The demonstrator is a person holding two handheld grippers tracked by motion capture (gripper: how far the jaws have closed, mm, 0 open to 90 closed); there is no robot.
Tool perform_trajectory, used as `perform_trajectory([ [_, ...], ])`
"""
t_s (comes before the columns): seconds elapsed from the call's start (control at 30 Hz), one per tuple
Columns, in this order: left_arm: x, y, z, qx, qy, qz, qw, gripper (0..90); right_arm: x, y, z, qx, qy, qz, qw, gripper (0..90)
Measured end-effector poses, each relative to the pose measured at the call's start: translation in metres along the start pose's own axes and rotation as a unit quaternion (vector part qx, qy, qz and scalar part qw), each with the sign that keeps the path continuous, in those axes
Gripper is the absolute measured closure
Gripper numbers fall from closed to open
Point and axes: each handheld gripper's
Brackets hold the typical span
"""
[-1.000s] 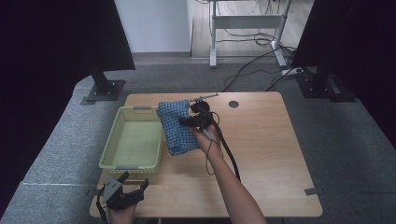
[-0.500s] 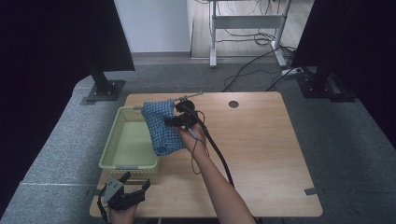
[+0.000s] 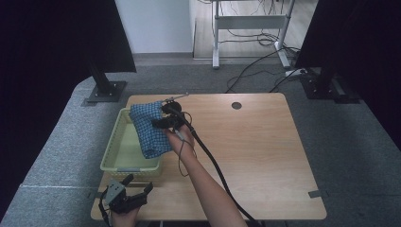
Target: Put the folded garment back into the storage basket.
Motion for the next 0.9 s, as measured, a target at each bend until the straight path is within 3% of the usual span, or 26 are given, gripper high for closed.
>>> perform_trajectory([
  [0.53, 0.003, 0.001, -0.001, -0.006, -0.017, -0.004, 0.9998, 6.9, -0.018, 0.010, -0.036, 0.001, -0.003, 0.000, 1.0000, 69.5],
  [0.9, 0.001, 0.002, -0.001, -0.005, -0.019, -0.005, 0.9998, 7.0, -0.030, 0.018, -0.054, 0.017, -0.008, -0.004, 0.9998, 69.4],
])
Point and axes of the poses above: each handheld gripper's, and its own axes: z roughly backward along the jaws, y roughly out of its top, x roughly to its right, and after that the axes turned 15 degrees about z, right-handed
